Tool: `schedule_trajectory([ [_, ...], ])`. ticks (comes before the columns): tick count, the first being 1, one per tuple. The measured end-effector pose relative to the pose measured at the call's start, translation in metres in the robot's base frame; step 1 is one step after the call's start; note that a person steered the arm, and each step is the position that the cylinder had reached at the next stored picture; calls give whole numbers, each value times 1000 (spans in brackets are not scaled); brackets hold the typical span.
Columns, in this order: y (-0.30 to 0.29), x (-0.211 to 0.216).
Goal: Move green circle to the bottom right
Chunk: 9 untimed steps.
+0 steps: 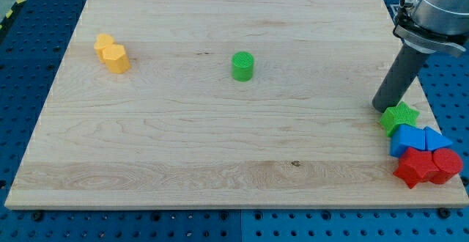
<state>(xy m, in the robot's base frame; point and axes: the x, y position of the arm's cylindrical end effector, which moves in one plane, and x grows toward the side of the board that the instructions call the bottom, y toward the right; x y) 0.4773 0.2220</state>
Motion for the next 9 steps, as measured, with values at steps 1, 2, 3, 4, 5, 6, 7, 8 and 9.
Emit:
schedule_trajectory([
  [1, 0, -14],
  [2, -23, -43],
  [3, -78, -72],
  [4, -144, -107],
  [5, -213, -136],
  [6, -274, -136],
  [7, -297, -112],
  [8, -290, -108],
  [9, -274, -110],
])
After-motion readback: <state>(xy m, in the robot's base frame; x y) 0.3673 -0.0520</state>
